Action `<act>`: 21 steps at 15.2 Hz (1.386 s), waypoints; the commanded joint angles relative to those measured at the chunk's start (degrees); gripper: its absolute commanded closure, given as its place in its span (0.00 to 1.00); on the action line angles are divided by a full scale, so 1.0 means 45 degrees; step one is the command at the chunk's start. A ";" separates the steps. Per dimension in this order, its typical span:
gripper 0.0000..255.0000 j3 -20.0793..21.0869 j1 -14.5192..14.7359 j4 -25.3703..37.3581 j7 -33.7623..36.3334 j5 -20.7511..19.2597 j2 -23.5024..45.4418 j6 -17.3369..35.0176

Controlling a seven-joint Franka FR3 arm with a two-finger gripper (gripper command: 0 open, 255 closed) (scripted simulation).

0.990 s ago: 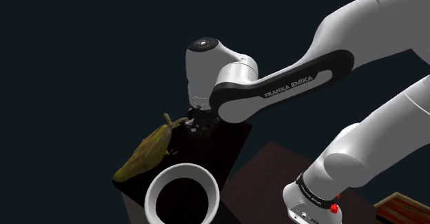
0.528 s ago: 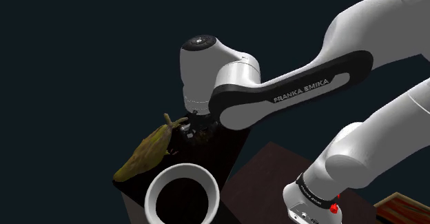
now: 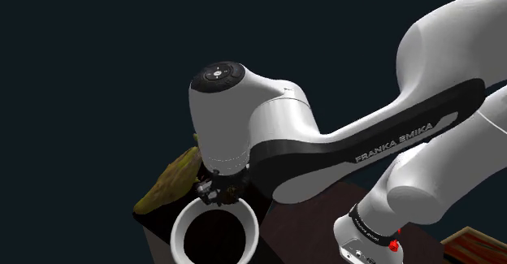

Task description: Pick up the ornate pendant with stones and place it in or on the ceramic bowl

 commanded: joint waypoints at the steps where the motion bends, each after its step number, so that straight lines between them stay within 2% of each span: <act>1: 1.00 0.0476 0.0181 0.0370 0.0811 -0.0159 0.0402 -0.0133; 3: 1.00 0.0814 0.0280 0.0521 0.1422 -0.0396 0.0809 -0.0050; 15: 1.00 0.0983 0.0253 -0.0241 0.3092 -0.2387 0.2874 0.1838; 21: 1.00 0.0977 0.0259 -0.0241 0.3091 -0.2386 0.2874 0.1838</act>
